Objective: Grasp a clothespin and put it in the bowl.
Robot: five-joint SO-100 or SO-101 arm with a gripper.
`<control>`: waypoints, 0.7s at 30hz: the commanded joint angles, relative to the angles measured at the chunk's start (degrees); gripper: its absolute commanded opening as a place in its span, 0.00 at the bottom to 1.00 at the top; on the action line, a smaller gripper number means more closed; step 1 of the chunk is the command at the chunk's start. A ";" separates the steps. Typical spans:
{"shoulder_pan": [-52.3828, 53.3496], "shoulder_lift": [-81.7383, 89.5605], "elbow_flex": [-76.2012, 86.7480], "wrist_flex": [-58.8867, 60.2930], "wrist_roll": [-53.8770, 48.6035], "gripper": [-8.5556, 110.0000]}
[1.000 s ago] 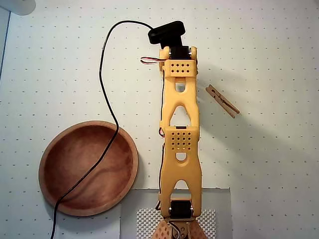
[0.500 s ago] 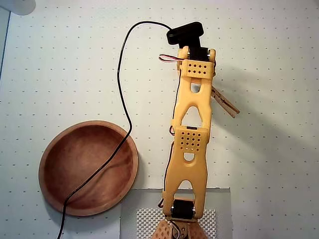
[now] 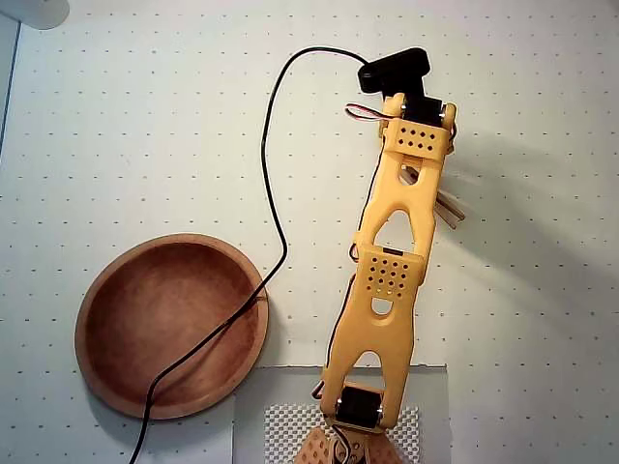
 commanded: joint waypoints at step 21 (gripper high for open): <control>5.98 4.75 -2.99 -0.18 -1.58 0.44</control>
